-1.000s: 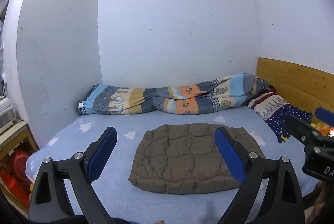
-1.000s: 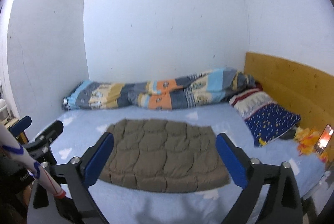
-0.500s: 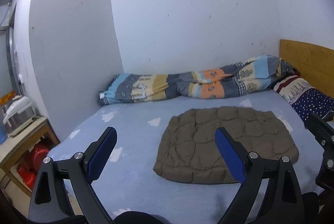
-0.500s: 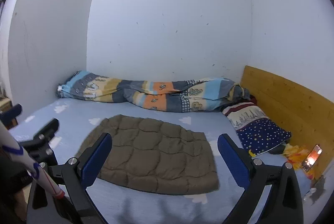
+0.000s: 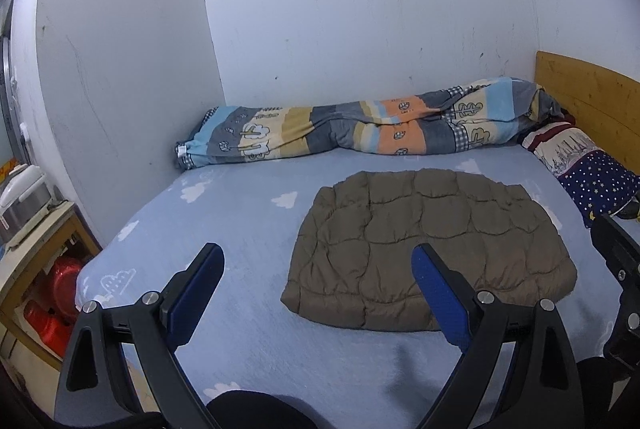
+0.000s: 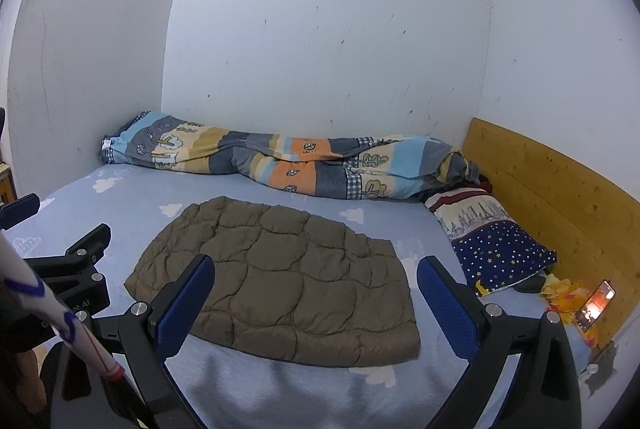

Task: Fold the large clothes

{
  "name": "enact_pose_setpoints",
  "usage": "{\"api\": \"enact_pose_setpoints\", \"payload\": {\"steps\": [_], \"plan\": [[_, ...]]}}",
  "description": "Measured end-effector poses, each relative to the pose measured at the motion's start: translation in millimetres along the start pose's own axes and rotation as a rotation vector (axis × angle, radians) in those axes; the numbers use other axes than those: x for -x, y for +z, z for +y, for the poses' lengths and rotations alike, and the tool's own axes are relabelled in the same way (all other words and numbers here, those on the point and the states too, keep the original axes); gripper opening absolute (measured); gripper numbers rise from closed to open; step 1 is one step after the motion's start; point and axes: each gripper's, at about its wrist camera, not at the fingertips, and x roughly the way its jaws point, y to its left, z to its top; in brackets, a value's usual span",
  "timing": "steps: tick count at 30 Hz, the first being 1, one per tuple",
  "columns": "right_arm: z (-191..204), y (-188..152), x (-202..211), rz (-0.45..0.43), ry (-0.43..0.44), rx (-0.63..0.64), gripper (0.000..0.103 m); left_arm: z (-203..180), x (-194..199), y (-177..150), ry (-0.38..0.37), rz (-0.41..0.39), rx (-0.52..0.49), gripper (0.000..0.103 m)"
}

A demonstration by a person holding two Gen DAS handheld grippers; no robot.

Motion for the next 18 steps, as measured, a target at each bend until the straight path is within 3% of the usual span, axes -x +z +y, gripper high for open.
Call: {"api": "enact_pose_setpoints", "payload": {"steps": [18], "plan": [[5.2,-5.3,-8.3,0.020,-0.009,0.007,0.103,-6.0,-3.0,-5.1,-0.019,0.011,-0.011,0.094]]}}
